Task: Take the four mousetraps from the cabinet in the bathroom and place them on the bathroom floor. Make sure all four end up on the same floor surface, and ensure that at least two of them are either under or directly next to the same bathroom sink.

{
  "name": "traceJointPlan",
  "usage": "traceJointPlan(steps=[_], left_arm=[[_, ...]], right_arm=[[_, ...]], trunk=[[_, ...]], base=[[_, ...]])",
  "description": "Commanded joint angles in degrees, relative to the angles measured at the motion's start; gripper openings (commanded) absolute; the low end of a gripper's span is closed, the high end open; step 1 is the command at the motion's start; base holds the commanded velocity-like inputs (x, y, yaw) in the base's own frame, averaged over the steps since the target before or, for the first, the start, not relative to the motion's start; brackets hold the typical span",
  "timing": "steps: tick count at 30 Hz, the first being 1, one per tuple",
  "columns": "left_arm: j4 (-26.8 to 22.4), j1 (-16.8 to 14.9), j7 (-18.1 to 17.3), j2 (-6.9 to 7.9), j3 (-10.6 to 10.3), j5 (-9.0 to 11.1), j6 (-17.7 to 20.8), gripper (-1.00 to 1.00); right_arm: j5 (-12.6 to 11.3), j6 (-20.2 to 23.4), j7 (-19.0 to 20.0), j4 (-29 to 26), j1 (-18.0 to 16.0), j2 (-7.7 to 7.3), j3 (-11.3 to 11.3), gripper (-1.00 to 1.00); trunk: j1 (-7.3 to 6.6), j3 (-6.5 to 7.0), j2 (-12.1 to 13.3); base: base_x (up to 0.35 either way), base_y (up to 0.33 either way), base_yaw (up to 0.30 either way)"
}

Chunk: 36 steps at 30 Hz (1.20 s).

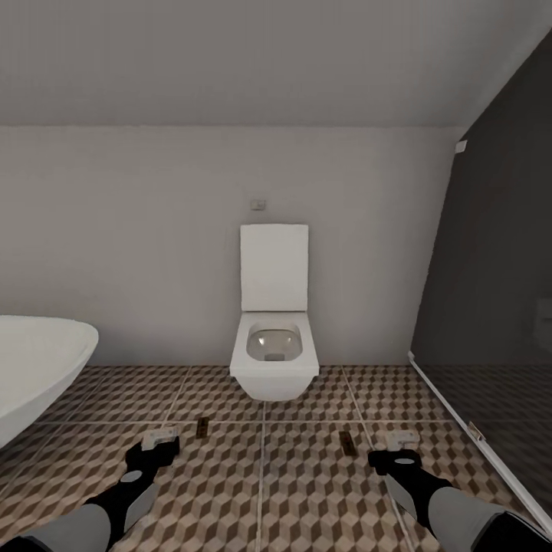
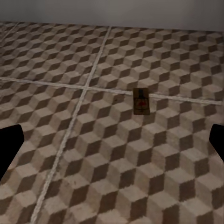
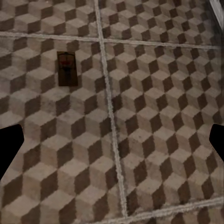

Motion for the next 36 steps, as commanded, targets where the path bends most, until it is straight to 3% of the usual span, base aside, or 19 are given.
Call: traceJointPlan(steps=[1, 24, 36], left_arm=[[0.02, -0.02, 0.32, 0.04, -0.49, 0.59, -0.09, 1.00], [5.33, 0.24, -2.46, -0.24, -0.42, 5.89, -0.24, 1.00], [6.87, 0.66, -3.35, -0.15, -0.38, 7.44, -0.17, 1.00]], right_arm=[[-0.58, -0.02, -0.25, -0.07, -0.01, -0.03, 0.48, 1.00], [-0.90, 0.25, -0.02, 0.71, 0.53, 0.15, 0.47, 1.00], [-0.86, 0.15, 0.27, 4.42, 0.52, 0.14, 0.47, 1.00]], trunk=[[-0.04, 0.17, 0.00], [-0.65, 5.26, 0.35], [-3.29, 7.41, 5.16]], base=[[0.000, 0.000, 0.000], [0.000, 0.000, 0.000], [0.000, 0.000, 0.000]])
